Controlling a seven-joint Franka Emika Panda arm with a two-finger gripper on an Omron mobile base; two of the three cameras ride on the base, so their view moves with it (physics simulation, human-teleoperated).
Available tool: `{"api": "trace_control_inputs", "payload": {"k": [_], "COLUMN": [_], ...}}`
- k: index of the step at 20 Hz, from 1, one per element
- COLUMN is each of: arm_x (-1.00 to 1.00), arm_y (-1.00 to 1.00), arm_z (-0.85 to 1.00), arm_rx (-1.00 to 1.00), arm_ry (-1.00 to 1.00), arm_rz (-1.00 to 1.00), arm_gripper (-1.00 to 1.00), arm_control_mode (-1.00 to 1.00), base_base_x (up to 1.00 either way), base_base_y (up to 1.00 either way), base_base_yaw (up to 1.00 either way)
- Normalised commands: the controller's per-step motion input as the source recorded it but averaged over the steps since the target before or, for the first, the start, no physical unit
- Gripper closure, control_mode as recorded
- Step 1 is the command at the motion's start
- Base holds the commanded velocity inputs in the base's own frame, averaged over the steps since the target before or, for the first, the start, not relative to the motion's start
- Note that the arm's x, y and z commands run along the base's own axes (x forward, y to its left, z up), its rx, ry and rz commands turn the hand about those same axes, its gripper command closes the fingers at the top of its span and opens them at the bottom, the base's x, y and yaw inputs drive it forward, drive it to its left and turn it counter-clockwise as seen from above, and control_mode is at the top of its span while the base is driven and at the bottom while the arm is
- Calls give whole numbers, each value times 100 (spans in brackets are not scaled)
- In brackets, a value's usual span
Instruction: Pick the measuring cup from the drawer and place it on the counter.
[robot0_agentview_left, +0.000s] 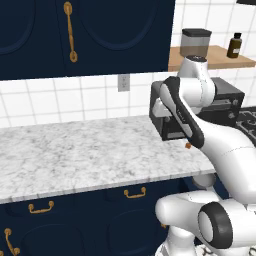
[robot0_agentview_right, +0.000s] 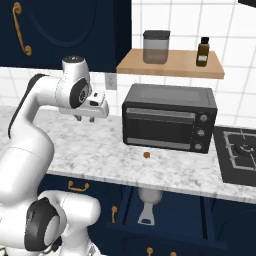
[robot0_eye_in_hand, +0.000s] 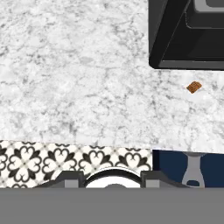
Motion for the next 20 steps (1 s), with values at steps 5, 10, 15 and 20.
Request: {"api": "trace_control_inputs", "payload": {"k": [5,10,15,20], "arm_x": [-12,-21,-41,-57], "arm_y": [-36,-64,-59,-66], "arm_z": [-4,-23,-34,-24], "arm_rx": [4,3,0,-2], "arm_ry": [0,0,0,0], "arm_rz": [0,0,0,0], "arm_gripper": [-100,-100,-100,-100], "arm_control_mode": [-100,-100,-100,-100], "base_base_x": [0,0,0,0], "base_base_y": [0,0,0,0], "base_base_yaw": [0,0,0,0]}}
